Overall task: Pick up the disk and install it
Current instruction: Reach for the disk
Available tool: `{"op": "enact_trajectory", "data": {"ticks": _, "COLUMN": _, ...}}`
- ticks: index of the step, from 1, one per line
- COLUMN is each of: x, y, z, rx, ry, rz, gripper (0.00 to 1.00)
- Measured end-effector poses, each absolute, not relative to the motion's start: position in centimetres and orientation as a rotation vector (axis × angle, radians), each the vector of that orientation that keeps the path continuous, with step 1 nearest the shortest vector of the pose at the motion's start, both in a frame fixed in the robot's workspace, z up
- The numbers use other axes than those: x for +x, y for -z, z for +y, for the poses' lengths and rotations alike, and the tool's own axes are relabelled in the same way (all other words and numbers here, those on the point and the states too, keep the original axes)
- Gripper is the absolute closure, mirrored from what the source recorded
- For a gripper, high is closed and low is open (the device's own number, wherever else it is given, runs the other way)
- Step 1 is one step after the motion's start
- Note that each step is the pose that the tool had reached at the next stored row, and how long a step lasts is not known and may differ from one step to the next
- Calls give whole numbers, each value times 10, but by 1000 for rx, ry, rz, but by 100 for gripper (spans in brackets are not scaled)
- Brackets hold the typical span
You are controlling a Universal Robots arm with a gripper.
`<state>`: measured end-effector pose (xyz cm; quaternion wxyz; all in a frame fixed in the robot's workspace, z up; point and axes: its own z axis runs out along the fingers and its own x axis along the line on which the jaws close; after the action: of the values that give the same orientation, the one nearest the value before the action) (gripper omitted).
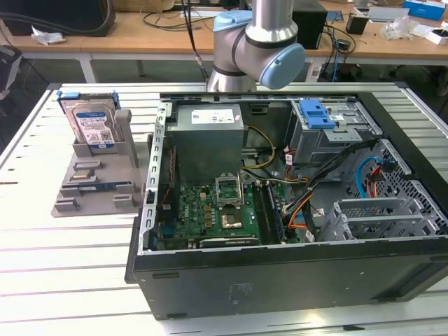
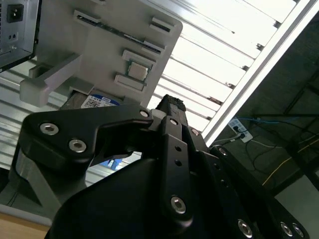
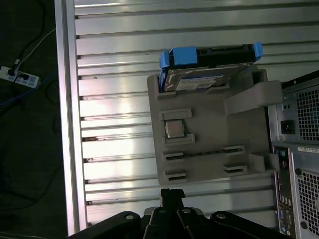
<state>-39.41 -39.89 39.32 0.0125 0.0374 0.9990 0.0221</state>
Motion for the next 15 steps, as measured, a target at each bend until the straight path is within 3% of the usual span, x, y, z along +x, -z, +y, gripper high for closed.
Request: {"op": "enact_trajectory", "data": {"ticks": 15, "x": -422, "y": -393, "z": -399, "rx": 117, "ry": -69, "rz": 3114, "gripper": 89}}
